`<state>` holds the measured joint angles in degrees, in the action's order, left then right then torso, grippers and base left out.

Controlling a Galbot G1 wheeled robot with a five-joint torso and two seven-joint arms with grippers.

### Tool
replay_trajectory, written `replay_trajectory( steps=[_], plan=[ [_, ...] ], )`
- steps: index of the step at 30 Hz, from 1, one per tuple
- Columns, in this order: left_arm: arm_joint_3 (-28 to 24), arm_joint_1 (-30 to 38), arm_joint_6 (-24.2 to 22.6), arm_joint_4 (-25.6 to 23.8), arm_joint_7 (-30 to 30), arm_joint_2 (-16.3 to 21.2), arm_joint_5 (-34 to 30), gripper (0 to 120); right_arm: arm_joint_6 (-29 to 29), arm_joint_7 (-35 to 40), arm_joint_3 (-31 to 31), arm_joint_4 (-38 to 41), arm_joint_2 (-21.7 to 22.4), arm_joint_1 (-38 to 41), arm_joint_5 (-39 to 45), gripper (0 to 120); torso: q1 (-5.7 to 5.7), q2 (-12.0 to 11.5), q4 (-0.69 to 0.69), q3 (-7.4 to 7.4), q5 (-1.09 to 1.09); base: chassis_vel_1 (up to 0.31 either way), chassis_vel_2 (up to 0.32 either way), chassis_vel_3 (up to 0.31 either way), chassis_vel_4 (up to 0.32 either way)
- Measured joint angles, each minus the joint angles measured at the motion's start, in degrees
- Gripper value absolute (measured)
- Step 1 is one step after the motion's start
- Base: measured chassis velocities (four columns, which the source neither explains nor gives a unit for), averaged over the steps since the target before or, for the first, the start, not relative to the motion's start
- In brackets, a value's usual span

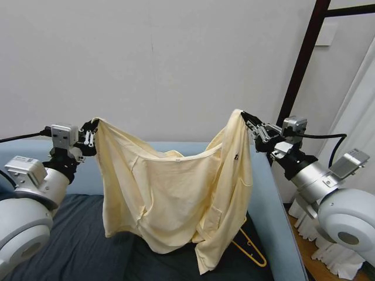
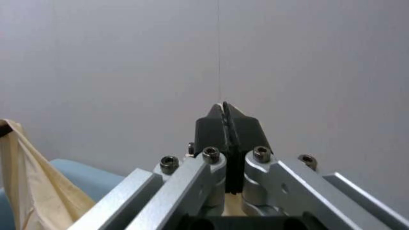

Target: Pick up the clothes from the sofa and hang them on the clothes hanger.

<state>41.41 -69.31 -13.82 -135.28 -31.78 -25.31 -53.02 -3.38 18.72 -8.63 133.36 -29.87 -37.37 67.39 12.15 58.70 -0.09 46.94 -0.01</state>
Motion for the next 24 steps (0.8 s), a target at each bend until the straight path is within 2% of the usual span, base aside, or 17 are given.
replay_trajectory(
  steps=[4,7,10,13,17,18,22,24],
  plan=[
    [3.3,-1.8,-0.7,1.5,-0.1,-0.8,0.4,0,-0.3,0.2,1.0,-0.7,-1.4,0.1,0.0,0,0.0,0.0,0.01,0.0,0.0,0.0,0.0,0.0,0.0],
    [3.4,-1.8,-0.8,3.1,0.2,-1.1,1.5,0,-0.3,-0.3,1.8,-1.7,-2.7,0.1,-0.3,0,0.0,0.0,0.01,0.0,0.0,0.0,0.0,0.0,0.0],
    [-1.5,0.7,-0.9,6.5,0.8,-1.9,5.0,0,0.1,-2.4,4.0,-7.0,-6.2,0.2,-2.6,0,0.0,0.0,0.01,0.0,0.0,0.0,0.0,0.0,0.0],
    [-4.9,1.8,-1.4,7.4,1.1,-2.8,6.0,0,0.3,-3.4,5.4,-10.1,-8.2,-0.3,-4.1,0,0.01,0.0,0.0,0.01,0.01,0.0,0.0,0.0,0.0],
    [-12.5,1.9,-0.4,12.2,2.2,-6.1,10.7,0,1.3,-4.7,8.1,-13.5,-12.1,-5.6,-8.7,0,0.0,0.0,0.0,0.01,-0.01,0.0,0.0,0.0,0.0],
    [-12.5,1.9,-0.4,12.2,2.2,-6.1,10.7,0,1.3,-4.7,8.1,-13.5,-12.1,-5.6,-8.7,0,0.0,0.0,0.0,0.01,-0.01,0.0,0.0,0.0,0.0],
    [-15.9,1.0,2.9,20.2,3.8,-10.3,16.7,0,3.8,-7.2,13.1,-19.3,-16.7,-9.9,-15.4,0,0.0,0.0,0.0,0.01,0.0,0.0,0.0,0.0,0.0],
    [-16.2,0.9,3.3,21.1,3.9,-10.8,17.2,0,4.1,-7.5,13.9,-20.3,-17.4,-10.2,-16.0,0,0.0,0.0,0.02,0.01,0.0,0.0,0.0,0.0,0.0]
  ],
)
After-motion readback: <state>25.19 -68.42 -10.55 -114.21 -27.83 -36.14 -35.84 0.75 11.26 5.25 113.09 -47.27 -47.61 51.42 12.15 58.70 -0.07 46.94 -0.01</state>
